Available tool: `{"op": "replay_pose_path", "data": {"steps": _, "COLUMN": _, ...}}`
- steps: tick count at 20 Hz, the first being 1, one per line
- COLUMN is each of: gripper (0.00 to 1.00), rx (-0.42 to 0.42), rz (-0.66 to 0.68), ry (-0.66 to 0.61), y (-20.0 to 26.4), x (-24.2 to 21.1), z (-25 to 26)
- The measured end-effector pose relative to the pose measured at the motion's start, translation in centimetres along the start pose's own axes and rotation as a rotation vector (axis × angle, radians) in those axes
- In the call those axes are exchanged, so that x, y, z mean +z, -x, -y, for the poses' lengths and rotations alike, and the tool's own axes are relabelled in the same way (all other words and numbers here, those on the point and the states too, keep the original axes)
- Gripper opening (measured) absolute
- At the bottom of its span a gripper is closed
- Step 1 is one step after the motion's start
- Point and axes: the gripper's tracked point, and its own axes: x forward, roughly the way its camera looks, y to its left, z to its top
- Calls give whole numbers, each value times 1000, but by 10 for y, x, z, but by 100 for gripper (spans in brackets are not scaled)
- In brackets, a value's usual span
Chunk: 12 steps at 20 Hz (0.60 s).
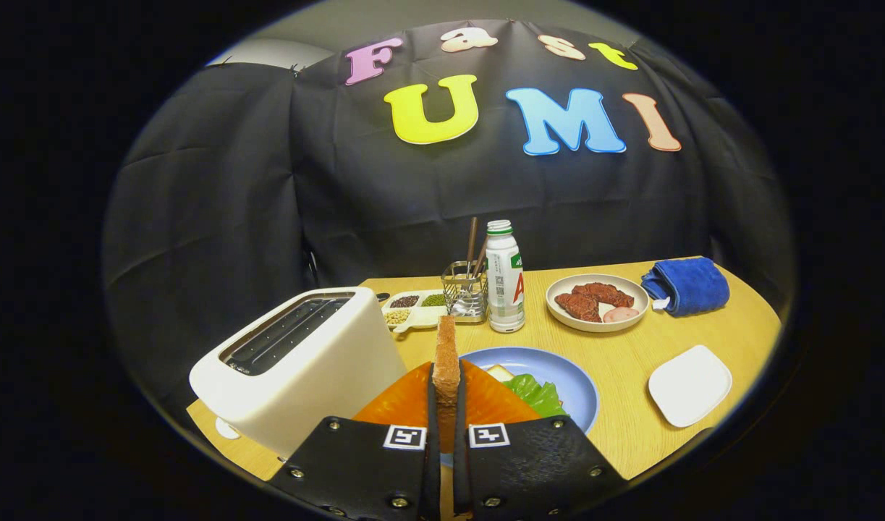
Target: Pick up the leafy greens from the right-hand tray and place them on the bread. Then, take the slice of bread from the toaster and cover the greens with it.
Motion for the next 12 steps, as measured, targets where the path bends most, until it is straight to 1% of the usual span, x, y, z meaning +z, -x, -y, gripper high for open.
{"op": "replay_pose_path", "data": {"steps": 6, "gripper": 7, "rx": 0, "rz": -5, "ry": 9, "y": -1, "x": -3, "z": 6}}
{"op": "replay_pose_path", "data": {"steps": 9, "gripper": 13, "rx": -4, "rz": -16, "ry": 38, "y": -2, "x": -5, "z": 13}}
{"op": "replay_pose_path", "data": {"steps": 10, "gripper": 13, "rx": -7, "rz": -18, "ry": 45, "y": -2, "x": -4, "z": 14}}
{"op": "replay_pose_path", "data": {"steps": 11, "gripper": 17, "rx": -12, "rz": -19, "ry": 55, "y": -4, "x": -6, "z": 18}}
{"op": "replay_pose_path", "data": {"steps": 12, "gripper": 17, "rx": -14, "rz": -19, "ry": 64, "y": -3, "x": -6, "z": 20}}
